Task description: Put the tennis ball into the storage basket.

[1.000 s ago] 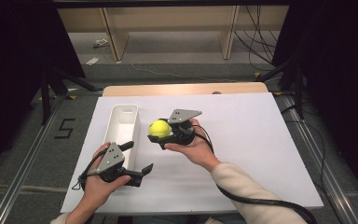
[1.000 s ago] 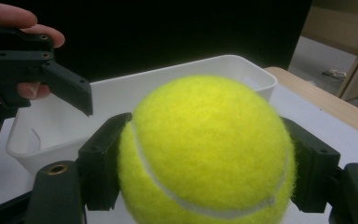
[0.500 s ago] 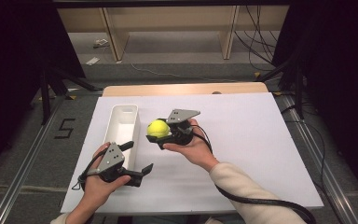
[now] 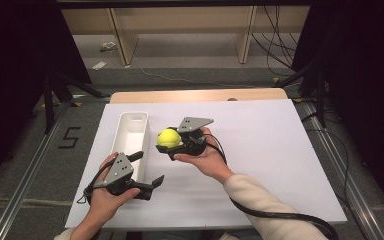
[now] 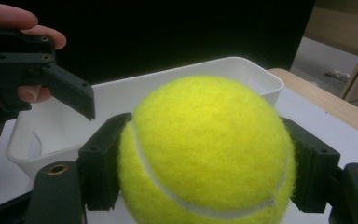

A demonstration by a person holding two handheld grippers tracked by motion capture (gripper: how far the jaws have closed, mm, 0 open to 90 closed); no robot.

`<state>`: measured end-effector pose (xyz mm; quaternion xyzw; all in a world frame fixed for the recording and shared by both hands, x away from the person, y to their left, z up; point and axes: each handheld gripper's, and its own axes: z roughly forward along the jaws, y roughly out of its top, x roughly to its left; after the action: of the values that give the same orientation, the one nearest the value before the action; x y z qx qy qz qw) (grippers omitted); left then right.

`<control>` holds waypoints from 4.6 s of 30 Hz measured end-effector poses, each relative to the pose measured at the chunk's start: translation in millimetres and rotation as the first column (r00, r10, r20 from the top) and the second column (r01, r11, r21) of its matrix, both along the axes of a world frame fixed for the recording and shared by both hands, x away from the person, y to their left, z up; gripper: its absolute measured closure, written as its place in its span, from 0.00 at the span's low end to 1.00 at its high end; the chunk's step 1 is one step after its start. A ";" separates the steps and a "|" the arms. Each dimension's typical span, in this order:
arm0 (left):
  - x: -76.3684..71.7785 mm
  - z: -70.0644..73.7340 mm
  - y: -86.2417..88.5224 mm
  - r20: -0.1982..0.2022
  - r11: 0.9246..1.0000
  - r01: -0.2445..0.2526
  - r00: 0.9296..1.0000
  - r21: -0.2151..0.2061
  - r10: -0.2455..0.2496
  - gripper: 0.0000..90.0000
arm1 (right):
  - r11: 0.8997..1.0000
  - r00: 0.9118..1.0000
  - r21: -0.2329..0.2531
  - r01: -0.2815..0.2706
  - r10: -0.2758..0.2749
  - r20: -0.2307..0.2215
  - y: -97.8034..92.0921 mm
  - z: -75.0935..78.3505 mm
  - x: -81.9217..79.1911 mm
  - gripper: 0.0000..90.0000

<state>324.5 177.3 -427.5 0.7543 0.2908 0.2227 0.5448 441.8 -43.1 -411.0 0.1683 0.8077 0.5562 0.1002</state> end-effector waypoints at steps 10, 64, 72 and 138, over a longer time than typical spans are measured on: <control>0.3 -0.2 0.4 -0.003 1.000 0.000 1.000 0.000 0.000 0.00 | 1.000 1.000 0.005 -0.004 0.004 -0.007 1.8 -0.6 1.4 0.30; 0.5 0.6 0.2 0.001 1.000 0.002 1.000 -0.003 -0.002 0.00 | 1.000 1.000 -0.002 -0.021 0.021 -0.010 16.5 1.1 4.3 0.30; -0.7 0.5 -0.5 -0.014 1.000 0.003 1.000 -0.011 -0.003 0.00 | 1.000 1.000 -0.011 -0.026 0.026 -0.003 18.8 5.4 5.2 0.30; -1.0 1.6 -1.7 0.005 1.000 0.009 1.000 -0.004 -0.009 0.00 | 0.999 0.999 0.018 -0.041 0.041 -0.020 44.4 9.8 14.5 0.30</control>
<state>323.5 175.6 -425.9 0.7540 0.2865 0.2217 0.5479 456.3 1.3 -401.1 0.1582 0.8070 0.5633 0.0792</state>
